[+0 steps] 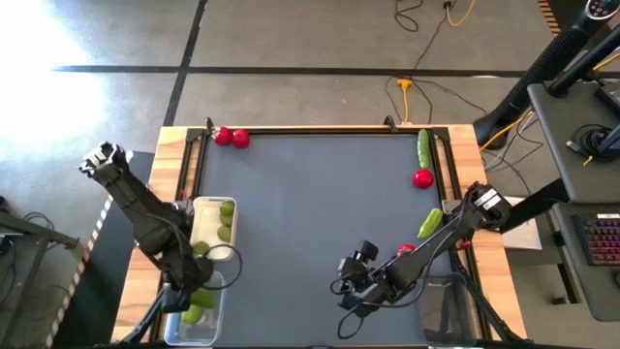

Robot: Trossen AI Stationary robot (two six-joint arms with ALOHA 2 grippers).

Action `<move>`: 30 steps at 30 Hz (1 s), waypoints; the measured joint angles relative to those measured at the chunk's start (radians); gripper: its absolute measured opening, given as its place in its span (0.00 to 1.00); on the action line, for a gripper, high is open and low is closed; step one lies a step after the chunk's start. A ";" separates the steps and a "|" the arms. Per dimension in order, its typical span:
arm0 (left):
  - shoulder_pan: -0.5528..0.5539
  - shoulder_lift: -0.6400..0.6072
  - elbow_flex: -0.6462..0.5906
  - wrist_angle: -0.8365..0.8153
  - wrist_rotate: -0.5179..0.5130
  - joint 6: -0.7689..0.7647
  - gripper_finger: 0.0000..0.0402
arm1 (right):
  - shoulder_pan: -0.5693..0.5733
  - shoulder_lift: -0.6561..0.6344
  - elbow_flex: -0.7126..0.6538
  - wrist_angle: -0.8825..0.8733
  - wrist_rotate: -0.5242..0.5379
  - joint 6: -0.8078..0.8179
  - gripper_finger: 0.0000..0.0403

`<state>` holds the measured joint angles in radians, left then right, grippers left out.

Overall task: Sort produce into baskets
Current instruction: Put the green cucumber into the transparent bin

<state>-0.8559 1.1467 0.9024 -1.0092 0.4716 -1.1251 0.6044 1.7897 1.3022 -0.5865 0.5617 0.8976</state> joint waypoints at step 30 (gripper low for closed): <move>0.005 0.157 0.014 -0.028 0.156 -0.268 0.54 | 0.120 0.001 -0.158 -0.006 0.233 0.130 0.61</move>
<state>-0.8509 1.3033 0.9162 -1.0377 0.6278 -1.3932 0.7248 1.7903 1.1441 -0.5927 0.7952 1.0281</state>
